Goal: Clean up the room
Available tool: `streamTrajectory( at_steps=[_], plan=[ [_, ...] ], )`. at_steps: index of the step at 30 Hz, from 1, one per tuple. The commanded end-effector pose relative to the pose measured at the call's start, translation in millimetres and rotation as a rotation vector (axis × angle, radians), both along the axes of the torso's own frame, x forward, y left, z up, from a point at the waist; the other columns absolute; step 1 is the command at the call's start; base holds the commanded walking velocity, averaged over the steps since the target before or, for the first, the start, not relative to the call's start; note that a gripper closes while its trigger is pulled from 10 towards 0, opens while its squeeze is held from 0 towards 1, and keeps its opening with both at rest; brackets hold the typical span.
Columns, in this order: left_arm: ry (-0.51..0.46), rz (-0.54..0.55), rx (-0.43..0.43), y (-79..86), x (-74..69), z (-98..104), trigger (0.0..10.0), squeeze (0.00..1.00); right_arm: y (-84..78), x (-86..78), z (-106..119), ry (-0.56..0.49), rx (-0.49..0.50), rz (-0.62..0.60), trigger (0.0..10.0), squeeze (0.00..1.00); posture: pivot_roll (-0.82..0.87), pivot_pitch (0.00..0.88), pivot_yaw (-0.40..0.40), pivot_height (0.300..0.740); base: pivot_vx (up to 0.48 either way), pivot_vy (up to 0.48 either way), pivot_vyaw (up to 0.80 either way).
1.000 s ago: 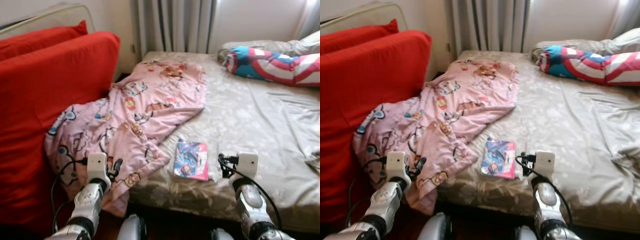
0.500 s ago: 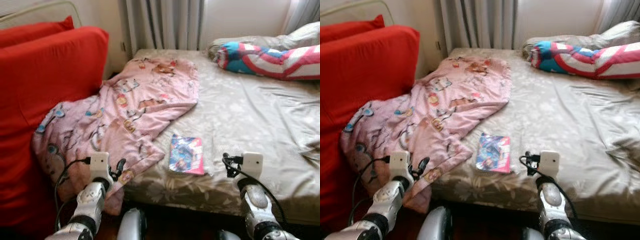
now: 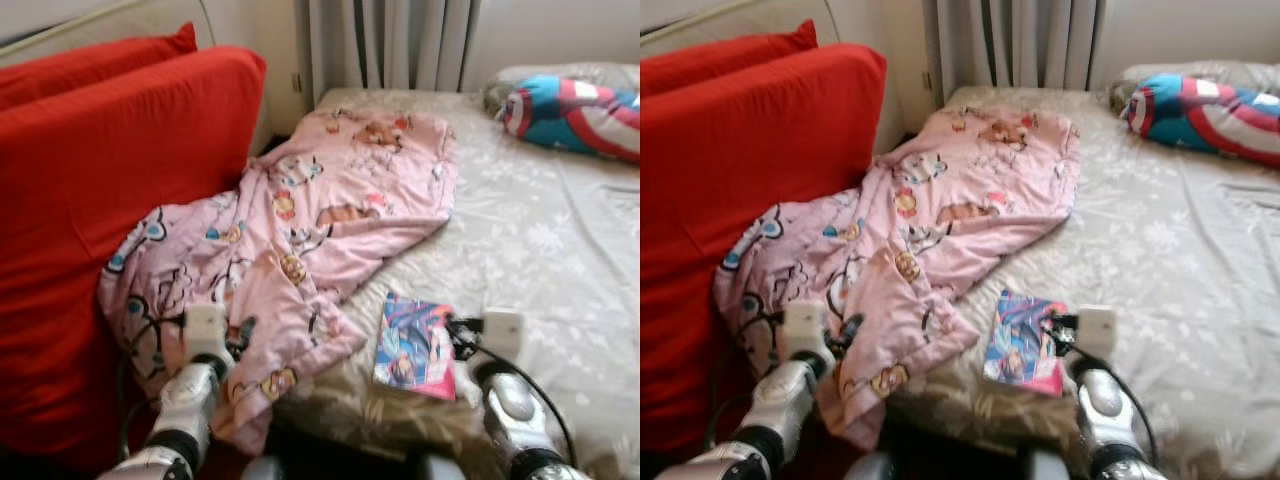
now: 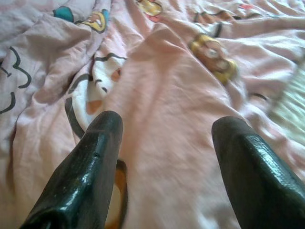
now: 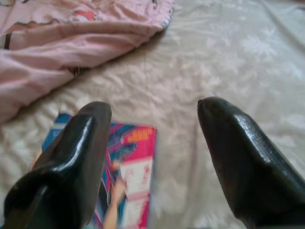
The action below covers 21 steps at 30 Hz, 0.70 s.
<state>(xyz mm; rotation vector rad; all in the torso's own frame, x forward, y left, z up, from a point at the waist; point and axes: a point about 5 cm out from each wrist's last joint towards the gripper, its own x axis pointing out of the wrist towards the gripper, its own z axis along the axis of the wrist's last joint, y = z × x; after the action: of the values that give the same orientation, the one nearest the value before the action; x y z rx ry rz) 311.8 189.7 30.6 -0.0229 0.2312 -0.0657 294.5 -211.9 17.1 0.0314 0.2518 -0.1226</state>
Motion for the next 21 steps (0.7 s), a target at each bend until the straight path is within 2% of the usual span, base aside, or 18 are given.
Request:
streamTrajectory(
  at_steps=[1, 4, 13, 17, 21],
  plan=[
    [0.006, 0.031, 0.01, 11.2, -2.6, -1, 10.0, 0.0, 7.9, -0.3, -7, 0.067, 0.053, -0.026, 10.0, 0.0, 0.01, 0.0, 0.046, 0.604, 0.0, 0.0, 0.0],
    [-0.003, 0.024, 0.005, 9.3, -1.6, 0, 10.0, 0.0, 7.1, -0.1, -10, 0.11, 0.092, -0.045, 10.0, 0.0, 0.02, 0.0, 0.048, 0.604, 0.0, 0.0, 0.0],
    [-0.01, -0.004, 0.008, 6.7, -0.6, 2, 10.0, 0.0, 3.5, 0.7, -16, 0.24, 0.092, -0.076, 10.0, 0.0, 0.03, 0.0, 0.06, 0.604, 0.0, 0.0, 0.0],
    [-0.011, -0.007, 0.012, 7.4, -1.7, 1, 10.0, 0.0, 2.7, 0.9, -17, 0.254, 0.121, -0.083, 10.0, 0.0, 0.04, 0.0, 0.058, 0.604, 0.0, 0.0, 0.0],
    [-0.011, -0.005, 0.013, 8.9, -5.5, -1, 10.0, 0.0, 6.5, 0.6, -18, 0.262, 0.152, -0.028, 10.0, 0.0, 0.05, 0.0, 0.051, 0.604, 0.0, 0.0, 0.0]
  ],
)
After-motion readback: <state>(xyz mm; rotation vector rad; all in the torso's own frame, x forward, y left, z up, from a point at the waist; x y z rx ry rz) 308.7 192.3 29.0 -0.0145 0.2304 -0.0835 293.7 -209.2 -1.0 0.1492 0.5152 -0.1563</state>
